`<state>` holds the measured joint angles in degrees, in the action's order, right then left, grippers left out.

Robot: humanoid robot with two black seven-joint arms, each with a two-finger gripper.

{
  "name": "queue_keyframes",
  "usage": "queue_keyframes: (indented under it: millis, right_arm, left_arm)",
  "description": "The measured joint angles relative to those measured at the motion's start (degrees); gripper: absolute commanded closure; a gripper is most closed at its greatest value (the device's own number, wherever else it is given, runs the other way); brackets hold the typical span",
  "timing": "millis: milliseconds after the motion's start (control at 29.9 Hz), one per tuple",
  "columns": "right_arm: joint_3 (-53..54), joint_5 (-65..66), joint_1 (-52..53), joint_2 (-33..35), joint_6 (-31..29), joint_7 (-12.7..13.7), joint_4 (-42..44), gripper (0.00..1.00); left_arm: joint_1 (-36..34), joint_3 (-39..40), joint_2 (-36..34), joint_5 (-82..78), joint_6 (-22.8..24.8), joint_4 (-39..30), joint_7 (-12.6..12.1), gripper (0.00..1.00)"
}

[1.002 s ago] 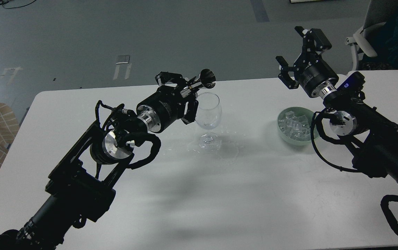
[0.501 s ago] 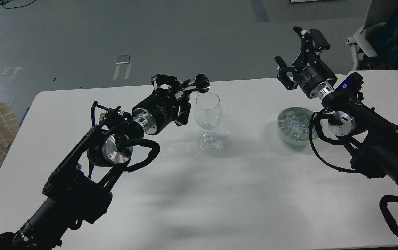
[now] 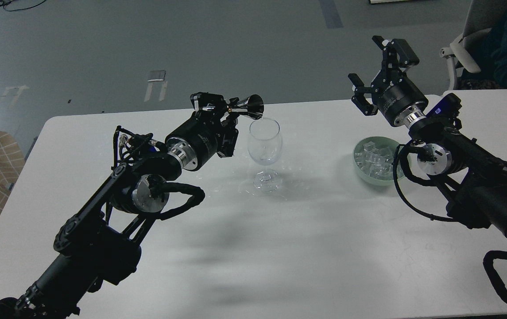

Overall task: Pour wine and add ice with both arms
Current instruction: 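Tilt the jigger over the wine glass rim with the left gripper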

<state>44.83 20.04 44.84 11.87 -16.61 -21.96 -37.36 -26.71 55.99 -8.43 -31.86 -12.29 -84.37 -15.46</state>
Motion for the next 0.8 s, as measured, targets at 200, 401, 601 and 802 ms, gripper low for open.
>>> queue_keyframes:
  millis: [200, 401, 601, 802]
  right_arm:
    - [0.07, 0.00, -0.02, 0.00, 0.00, 0.00, -0.09, 0.00]
    - [0.06, 0.00, -0.10, 0.00, 0.00, 0.00, -0.09, 0.00]
    - [0.04, 0.00, -0.10, 0.00, 0.00, 0.00, -0.09, 0.00]
    - [0.08, 0.00, -0.11, 0.00, 0.00, 0.00, -0.09, 0.00]
  left_arm:
    - [0.01, 0.01, 0.24, -4.13, 0.00, 0.00, 0.52, 1.00]
    - [0.08, 0.00, 0.01, -7.35, 0.00, -0.01, 1.05, 1.00]
    - [0.08, -0.05, 0.03, -11.48, 0.00, -0.19, 1.61, 1.00]
    - [0.08, -0.09, -0.04, -13.92, 0.00, -0.62, 1.64, 1.00]
